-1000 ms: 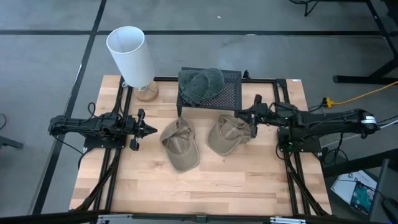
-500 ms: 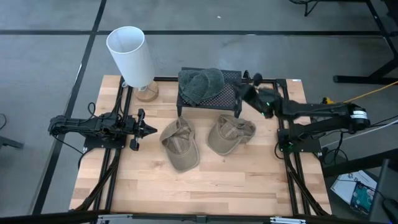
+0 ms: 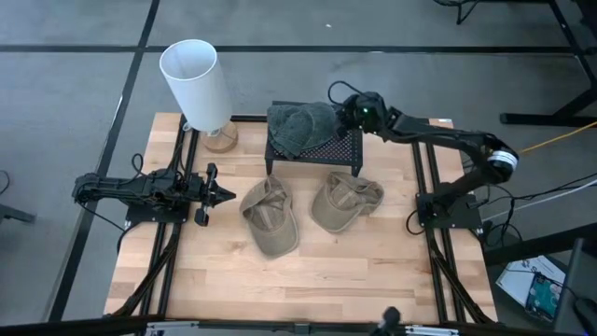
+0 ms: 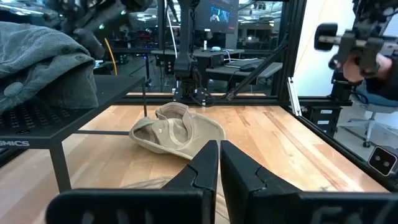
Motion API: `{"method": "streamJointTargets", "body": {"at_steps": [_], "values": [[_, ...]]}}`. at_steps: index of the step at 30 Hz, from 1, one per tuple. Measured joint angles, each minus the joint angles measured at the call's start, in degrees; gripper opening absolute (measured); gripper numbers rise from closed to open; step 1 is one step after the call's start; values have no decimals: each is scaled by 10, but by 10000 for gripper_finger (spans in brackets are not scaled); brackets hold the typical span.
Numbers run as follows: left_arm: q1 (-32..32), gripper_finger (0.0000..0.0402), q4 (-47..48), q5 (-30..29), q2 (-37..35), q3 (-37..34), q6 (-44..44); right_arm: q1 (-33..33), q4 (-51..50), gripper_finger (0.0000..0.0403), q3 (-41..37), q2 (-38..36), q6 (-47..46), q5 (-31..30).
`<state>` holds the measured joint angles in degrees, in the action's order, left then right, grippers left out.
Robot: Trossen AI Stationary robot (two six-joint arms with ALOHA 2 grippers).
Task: Pick & Place hat
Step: Remove the black cap from the shelf, then put the right brown cap on the shelf
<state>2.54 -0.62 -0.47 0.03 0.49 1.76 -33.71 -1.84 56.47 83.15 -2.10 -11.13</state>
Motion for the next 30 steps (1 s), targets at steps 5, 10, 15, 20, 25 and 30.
{"method": "streamJointTargets", "body": {"at_steps": [5,10,15,20,25,30], "values": [[0,10,0,0,0,0,0,8,58,53,0,40,-6,120],[0,13,0,0,0,0,0,38,126,53,0,61,6,211],[0,9,0,0,0,0,0,87,159,53,0,65,53,257],[0,8,0,0,0,0,0,148,182,53,0,65,101,279],[0,9,0,0,0,0,0,204,181,53,1,62,147,294],[0,12,0,0,0,0,0,210,131,53,1,40,148,294]]}}
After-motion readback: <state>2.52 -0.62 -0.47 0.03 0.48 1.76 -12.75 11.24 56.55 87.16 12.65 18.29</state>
